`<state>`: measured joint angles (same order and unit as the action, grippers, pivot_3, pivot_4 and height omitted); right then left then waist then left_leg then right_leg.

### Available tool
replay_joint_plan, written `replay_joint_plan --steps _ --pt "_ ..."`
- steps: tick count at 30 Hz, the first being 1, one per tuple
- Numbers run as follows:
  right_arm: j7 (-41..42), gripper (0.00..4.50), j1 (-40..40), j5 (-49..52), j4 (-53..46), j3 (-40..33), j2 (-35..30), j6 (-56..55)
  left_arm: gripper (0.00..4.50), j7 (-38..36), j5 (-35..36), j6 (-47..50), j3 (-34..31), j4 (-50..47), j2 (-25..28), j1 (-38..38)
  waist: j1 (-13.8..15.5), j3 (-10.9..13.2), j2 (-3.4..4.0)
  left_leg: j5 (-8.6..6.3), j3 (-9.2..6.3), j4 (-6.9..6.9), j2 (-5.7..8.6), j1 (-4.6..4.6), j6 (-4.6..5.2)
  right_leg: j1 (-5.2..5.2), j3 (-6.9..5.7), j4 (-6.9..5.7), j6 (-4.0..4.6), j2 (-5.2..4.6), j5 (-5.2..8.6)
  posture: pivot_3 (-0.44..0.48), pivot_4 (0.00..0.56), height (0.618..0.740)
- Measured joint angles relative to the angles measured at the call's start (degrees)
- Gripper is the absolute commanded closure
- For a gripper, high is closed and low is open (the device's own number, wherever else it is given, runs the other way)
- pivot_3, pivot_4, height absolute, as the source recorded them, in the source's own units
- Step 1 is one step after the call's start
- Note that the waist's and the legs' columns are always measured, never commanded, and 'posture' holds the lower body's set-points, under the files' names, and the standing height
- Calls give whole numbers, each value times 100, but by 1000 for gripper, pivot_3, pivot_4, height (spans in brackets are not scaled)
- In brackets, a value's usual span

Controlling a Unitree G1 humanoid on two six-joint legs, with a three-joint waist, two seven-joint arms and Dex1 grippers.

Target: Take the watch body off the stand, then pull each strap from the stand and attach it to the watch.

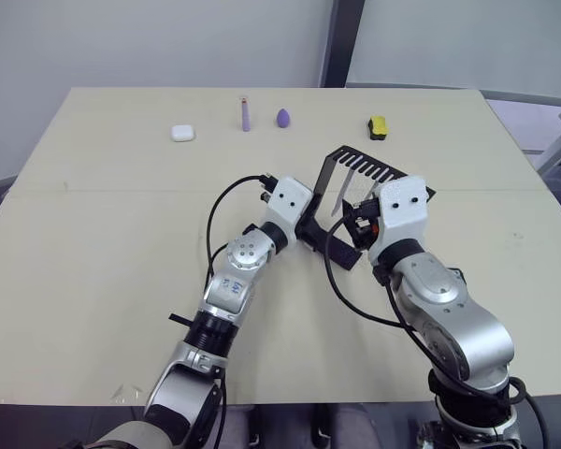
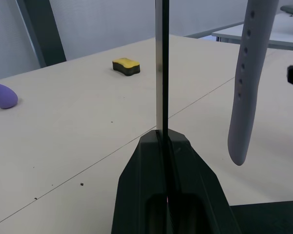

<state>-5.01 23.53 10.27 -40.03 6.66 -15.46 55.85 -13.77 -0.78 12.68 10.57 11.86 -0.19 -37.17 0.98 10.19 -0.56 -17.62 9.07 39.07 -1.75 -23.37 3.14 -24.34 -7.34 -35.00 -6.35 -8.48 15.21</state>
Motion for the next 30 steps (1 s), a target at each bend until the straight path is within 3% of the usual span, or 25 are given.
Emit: replay_joint_plan --steps 4,30 --pt "60 4457 13 -146 0 91 -21 -44 4500 1 -1 -4 -7 1 2 0 -1 0 0 0 0 -1 0 0 0 0 0 0 0 0 0 0 150 740" --pt "825 4457 -253 -707 -711 276 -1025 53 4500 -39 5 3 8 -14 8 0 20 0 0 -3 -2 -2 0 -4 2 -3 -3 26 0 -3 0 0 150 740"
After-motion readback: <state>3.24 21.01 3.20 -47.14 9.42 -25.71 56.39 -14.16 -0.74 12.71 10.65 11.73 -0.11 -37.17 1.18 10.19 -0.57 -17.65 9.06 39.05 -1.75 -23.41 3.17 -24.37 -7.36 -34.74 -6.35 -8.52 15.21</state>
